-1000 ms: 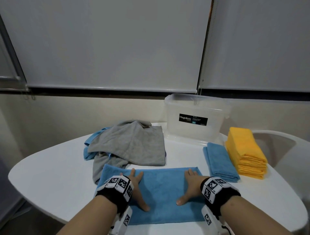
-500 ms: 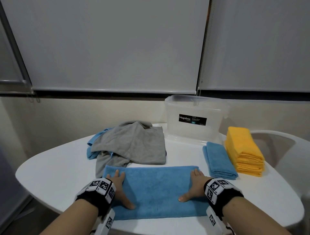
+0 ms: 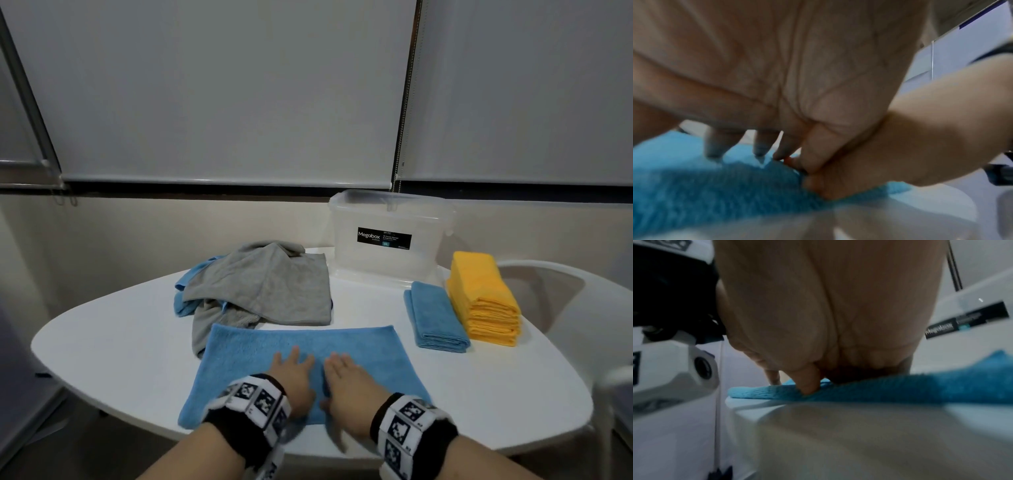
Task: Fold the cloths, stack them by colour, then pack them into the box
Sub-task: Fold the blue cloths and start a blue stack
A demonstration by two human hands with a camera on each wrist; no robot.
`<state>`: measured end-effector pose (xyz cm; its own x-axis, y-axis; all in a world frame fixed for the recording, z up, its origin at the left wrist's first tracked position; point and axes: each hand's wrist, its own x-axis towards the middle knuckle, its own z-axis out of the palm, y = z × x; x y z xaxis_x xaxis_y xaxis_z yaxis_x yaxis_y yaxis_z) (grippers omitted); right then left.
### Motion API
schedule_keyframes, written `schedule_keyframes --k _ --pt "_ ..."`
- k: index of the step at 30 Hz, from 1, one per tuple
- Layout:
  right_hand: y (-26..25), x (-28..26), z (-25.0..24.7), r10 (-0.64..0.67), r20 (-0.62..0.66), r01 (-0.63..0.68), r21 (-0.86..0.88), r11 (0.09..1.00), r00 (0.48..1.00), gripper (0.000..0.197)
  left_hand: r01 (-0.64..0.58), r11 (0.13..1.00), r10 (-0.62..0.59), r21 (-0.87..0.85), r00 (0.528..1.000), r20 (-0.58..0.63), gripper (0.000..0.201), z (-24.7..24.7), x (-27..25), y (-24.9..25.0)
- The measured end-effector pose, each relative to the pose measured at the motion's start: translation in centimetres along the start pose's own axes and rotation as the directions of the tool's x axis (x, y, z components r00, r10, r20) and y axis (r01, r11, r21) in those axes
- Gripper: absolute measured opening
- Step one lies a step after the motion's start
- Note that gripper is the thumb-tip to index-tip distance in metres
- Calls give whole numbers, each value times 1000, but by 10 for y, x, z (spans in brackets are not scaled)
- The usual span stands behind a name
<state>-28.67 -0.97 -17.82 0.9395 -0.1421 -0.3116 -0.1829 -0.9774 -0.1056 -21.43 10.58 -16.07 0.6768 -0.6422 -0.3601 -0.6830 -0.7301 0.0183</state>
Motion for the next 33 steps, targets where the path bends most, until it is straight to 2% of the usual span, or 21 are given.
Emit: schedule_keyframes --k 2,4,7,10,11,13,14,15,16,18,21,22,24,25,26,28,30,31,33 --pt "-13 -1 9 -28 88 27 12 1000 996 70 -51 996 45 75 996 80 62 11 1 18" --pt "-14 -2 15 4 115 -6 18 1000 993 71 -49 994 38 97 993 108 58 22 -1 21" --pt "-1 -7 16 69 104 -75 46 996 992 74 7 999 -4 -53 998 59 59 38 -3 8" --pt "17 -14 12 112 106 -118 61 991 988 85 75 992 -63 -104 992 112 61 44 -13 -12" --pt "24 -18 11 126 121 -134 62 989 985 95 60 994 -49 -92 992 118 61 45 -17 -19" --pt "42 -27 10 129 116 -138 70 988 985 134 10 996 -3 -87 996 89 60 48 -25 -34" --pt "49 -33 8 133 114 -141 72 987 985 146 -9 996 16 -87 997 75 63 51 -28 -41" --pt "56 -37 8 132 107 -140 74 987 985 149 -21 995 27 -96 998 64 74 54 -32 -47" --pt "60 -41 8 137 101 -145 77 986 985 143 -37 993 41 -113 999 29 93 56 -36 -52" --pt "65 -47 8 139 87 -148 110 983 987 118 -39 989 35 -140 999 -30 124 61 -40 -58" --pt "70 -48 5 139 82 -151 168 974 987 75 17 987 -33 -160 994 -104 132 65 -39 -68" --pt "71 -48 0 138 48 -144 176 974 989 60 36 986 -55 -161 991 -119 127 65 -40 -70" --pt "75 -44 -11 167 -33 -160 154 975 985 37 55 980 -82 -192 987 -137 101 65 -38 -78" --pt "78 -41 -18 193 -68 -182 141 973 979 30 53 973 -90 -224 984 -156 85 61 -36 -83" --pt "81 -37 -24 226 -110 -212 125 969 968 31 60 963 -111 -262 976 -186 70 55 -32 -89" --pt "92 -22 -31 312 -153 -290 151 945 938 32 120 936 -217 -331 936 -276 39 39 -25 -101" --pt "99 -10 -37 376 -177 -342 196 919 910 13 270 896 -385 -353 869 -312 19 20 -22 -113" --pt "100 -6 -39 406 -169 -371 204 906 898 15 344 872 -450 -349 845 -288 14 12 -21 -119" --pt "101 -1 -42 460 -92 -440 178 880 883 33 453 820 -539 -350 818 -203 9 5 -16 -128"
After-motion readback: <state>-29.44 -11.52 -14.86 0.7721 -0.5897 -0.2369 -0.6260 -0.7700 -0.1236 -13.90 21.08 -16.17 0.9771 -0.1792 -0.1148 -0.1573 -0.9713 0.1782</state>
